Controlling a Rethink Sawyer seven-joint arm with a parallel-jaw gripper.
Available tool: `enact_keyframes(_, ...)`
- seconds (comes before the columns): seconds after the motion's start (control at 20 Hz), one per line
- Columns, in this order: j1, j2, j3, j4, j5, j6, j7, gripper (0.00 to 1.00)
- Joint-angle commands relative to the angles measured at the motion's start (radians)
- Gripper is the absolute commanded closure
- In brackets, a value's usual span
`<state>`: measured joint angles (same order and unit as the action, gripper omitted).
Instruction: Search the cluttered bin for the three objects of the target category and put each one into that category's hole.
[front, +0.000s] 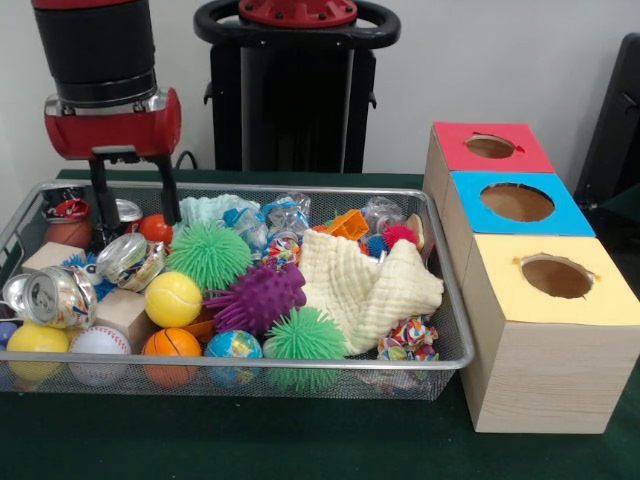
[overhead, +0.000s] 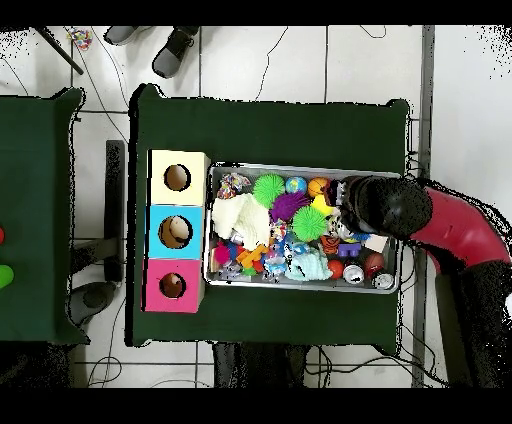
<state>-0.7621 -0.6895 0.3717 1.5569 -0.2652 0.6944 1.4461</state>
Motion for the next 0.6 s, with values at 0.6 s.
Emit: enact_keyframes(0.6,0.112,0.086,-0.086,0.009,-0.158,-0.086,0.075,0.00)
